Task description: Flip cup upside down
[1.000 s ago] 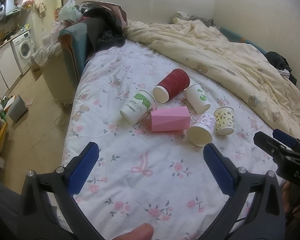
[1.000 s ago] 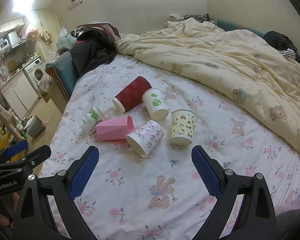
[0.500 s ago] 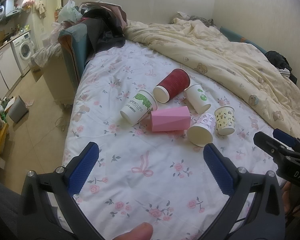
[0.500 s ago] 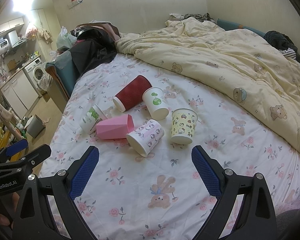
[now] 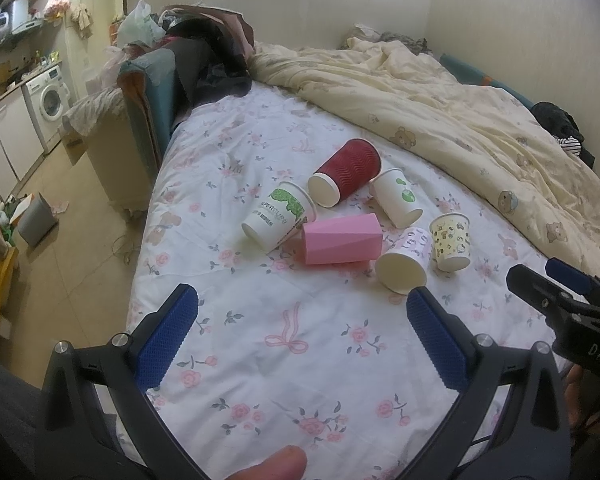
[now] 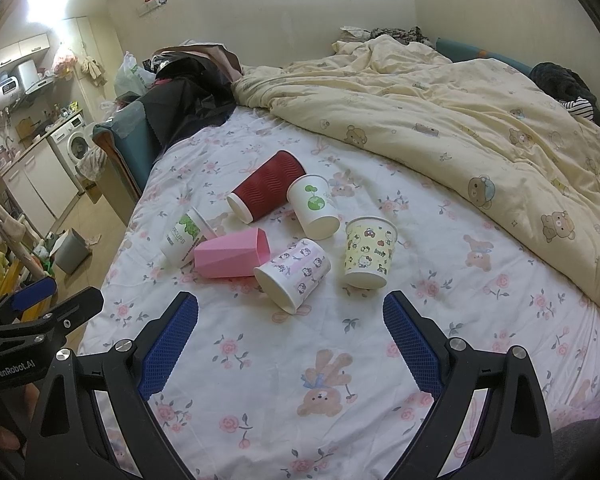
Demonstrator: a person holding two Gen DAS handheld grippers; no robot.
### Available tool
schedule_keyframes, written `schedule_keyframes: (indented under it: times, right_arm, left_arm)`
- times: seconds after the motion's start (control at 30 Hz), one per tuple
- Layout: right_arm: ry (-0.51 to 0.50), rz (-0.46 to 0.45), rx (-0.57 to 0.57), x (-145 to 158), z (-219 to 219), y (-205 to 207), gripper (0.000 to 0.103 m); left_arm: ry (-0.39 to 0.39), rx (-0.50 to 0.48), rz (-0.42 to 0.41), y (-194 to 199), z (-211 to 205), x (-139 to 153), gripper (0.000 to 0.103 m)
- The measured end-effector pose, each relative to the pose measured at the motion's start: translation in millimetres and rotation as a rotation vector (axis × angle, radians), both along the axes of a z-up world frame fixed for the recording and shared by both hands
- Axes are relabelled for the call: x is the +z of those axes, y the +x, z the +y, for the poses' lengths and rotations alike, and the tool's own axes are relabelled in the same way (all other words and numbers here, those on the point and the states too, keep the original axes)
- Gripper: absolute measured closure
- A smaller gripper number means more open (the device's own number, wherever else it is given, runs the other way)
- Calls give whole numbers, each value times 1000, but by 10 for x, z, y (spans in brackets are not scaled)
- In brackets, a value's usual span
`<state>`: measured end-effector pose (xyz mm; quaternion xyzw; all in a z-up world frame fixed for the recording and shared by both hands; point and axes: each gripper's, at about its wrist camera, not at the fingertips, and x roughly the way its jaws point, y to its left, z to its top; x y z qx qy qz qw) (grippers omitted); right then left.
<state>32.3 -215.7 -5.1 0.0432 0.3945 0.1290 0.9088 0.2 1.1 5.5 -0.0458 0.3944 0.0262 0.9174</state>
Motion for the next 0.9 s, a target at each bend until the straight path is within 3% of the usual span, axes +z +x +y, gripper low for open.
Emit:
schedule_keyframes:
  times: [0.43,0.7,0.9]
  right_arm:
    - [9,55,-4,-16,-1,44,7]
    - [14,34,18,206,59,332,7]
    - [25,39,41,268,193,732,7]
  left_arm:
    - [-2,4,24,8,83,75,0]
    - [19,22,4,322,189,306,0]
    - [4,30,47,701,318,263,0]
